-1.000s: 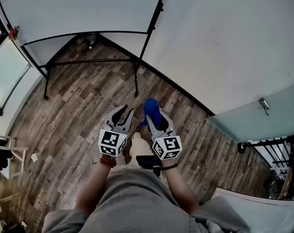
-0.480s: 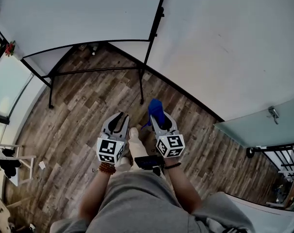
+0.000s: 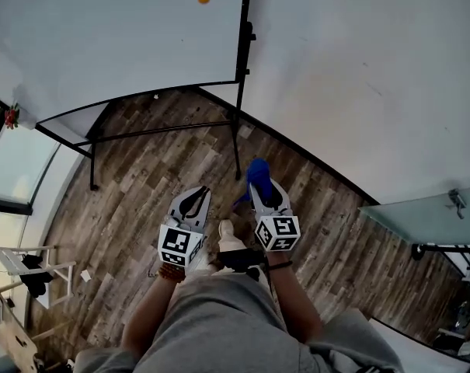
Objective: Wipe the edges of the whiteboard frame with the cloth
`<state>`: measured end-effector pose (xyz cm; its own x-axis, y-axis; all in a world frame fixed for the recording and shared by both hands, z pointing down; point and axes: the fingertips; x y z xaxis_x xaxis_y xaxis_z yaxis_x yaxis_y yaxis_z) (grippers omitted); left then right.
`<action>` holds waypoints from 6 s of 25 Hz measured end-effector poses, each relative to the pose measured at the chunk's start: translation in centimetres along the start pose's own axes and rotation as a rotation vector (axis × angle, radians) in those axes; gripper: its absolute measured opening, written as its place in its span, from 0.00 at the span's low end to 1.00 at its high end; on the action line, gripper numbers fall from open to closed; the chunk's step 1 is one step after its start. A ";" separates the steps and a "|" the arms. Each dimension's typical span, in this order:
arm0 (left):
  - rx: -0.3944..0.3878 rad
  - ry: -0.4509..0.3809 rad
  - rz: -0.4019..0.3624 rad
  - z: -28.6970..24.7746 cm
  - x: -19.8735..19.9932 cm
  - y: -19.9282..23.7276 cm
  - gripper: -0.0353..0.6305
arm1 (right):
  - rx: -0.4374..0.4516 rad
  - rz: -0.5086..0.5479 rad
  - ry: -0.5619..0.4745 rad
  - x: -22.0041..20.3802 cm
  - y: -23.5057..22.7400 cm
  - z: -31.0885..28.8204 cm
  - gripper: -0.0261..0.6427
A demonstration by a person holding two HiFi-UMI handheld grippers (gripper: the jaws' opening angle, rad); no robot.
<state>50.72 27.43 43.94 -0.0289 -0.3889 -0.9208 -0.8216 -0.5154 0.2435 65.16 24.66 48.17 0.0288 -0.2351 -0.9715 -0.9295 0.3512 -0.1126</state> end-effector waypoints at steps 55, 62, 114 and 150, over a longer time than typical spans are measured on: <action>-0.086 0.085 0.009 -28.2 7.0 27.8 0.07 | 0.110 0.124 0.323 -4.4 -8.2 -39.4 0.30; -0.078 0.113 -0.023 -28.4 6.7 29.3 0.07 | 0.081 0.089 0.429 -9.4 -9.3 -42.3 0.30; 0.066 0.135 0.090 -26.2 7.1 33.3 0.07 | -0.185 0.116 0.440 -10.7 -12.8 -48.8 0.27; 0.047 0.212 0.061 -29.9 6.3 33.4 0.07 | -0.069 0.060 0.403 -10.6 -11.0 -49.9 0.25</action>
<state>40.11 -15.05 55.42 0.0370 -0.5725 -0.8190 -0.8478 -0.4519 0.2776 56.70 -21.96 70.13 -0.1594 -0.5570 -0.8151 -0.9480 0.3168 -0.0312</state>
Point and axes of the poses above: the fingertips, and each gripper's own axes: z backward along the fingers, y to its left, x out of its top, and after that the axes turned 12 degrees about z, right-handed
